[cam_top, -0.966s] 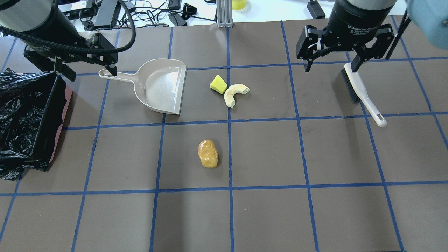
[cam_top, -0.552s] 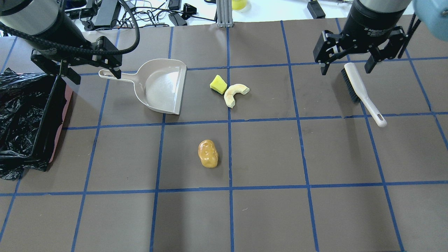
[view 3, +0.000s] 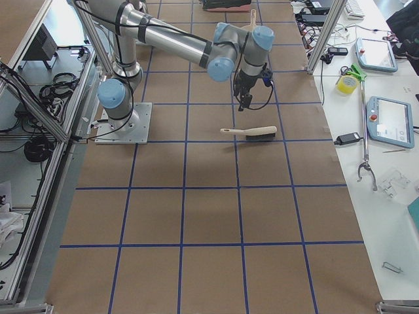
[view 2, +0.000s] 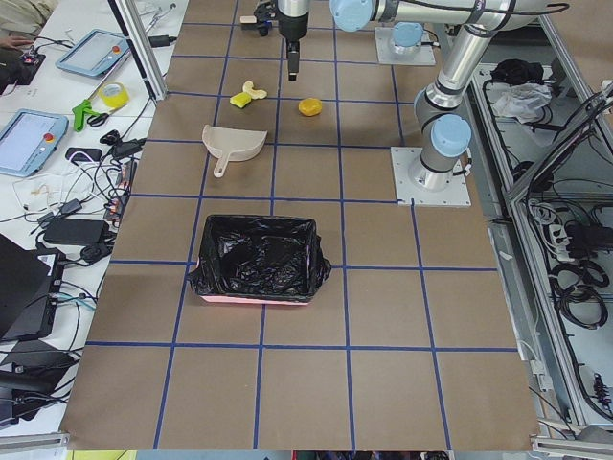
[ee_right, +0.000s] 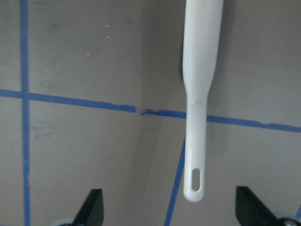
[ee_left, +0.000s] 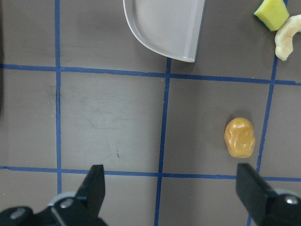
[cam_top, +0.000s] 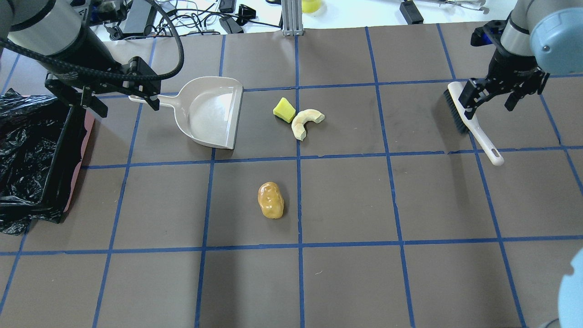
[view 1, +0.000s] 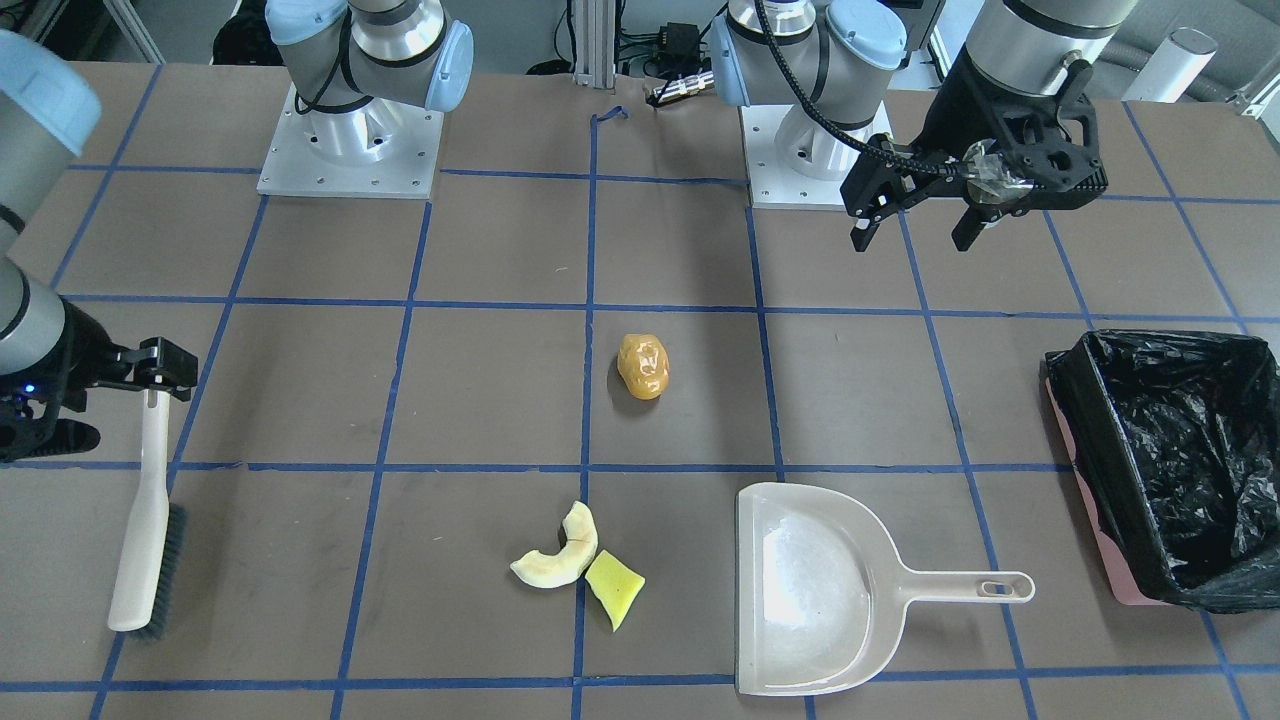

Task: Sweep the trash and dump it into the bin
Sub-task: 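Lower the left gripper onto the dustpan handle while the right gripper grasps the brush handle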

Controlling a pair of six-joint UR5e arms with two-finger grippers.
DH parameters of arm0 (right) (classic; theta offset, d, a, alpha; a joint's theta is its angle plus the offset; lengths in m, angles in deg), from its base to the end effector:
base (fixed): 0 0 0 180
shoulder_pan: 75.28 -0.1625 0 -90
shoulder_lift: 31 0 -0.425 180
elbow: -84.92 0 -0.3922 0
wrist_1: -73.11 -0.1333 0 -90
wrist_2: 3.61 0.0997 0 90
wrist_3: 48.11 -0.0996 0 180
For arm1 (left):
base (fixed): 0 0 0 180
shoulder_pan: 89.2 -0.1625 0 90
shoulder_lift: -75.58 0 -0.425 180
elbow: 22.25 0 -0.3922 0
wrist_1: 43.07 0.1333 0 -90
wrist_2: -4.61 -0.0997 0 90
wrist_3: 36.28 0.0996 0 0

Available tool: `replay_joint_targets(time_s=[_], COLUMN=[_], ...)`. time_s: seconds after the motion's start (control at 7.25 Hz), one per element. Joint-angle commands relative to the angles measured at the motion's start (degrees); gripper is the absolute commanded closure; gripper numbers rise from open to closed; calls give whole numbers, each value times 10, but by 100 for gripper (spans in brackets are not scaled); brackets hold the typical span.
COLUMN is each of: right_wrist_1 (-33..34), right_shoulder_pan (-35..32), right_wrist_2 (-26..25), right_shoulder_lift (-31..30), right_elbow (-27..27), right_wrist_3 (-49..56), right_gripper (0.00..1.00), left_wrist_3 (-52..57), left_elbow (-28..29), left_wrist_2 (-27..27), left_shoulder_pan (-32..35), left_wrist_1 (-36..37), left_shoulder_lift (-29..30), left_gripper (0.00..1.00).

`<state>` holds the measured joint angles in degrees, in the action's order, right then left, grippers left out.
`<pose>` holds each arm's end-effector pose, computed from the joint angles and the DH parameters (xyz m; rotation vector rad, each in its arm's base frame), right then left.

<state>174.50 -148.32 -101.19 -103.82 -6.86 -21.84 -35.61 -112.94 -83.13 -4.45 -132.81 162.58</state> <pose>-0.0549 -0.5920 0.3301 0.2614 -3.0450 -0.2625 -0.0933 -0.4843 0.5078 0.1226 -3.1013 0.0727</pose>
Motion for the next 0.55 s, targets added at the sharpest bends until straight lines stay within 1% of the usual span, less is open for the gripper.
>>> replay_joint_targets(time_s=[0.0,0.14,0.41], right_wrist_1=[34,35,42], right_shoulder_pan=[22,22,24], right_wrist_2=[-7,-7,-15], right_shoulder_lift=[51,65,55], right_elbow=[-4,-15,-59], right_wrist_3=[79,102,114], right_gripper=[0,0,0], left_wrist_3=[-15,-45,-186], left_elbow=[4,0,-2], left_wrist_2=[-8,-7,-2], left_shoulder_pan=[-4,-7,-12], left_wrist_1=[37,35,47], left_shoulder_lift=[19,21,46], left_gripper=[0,0,0])
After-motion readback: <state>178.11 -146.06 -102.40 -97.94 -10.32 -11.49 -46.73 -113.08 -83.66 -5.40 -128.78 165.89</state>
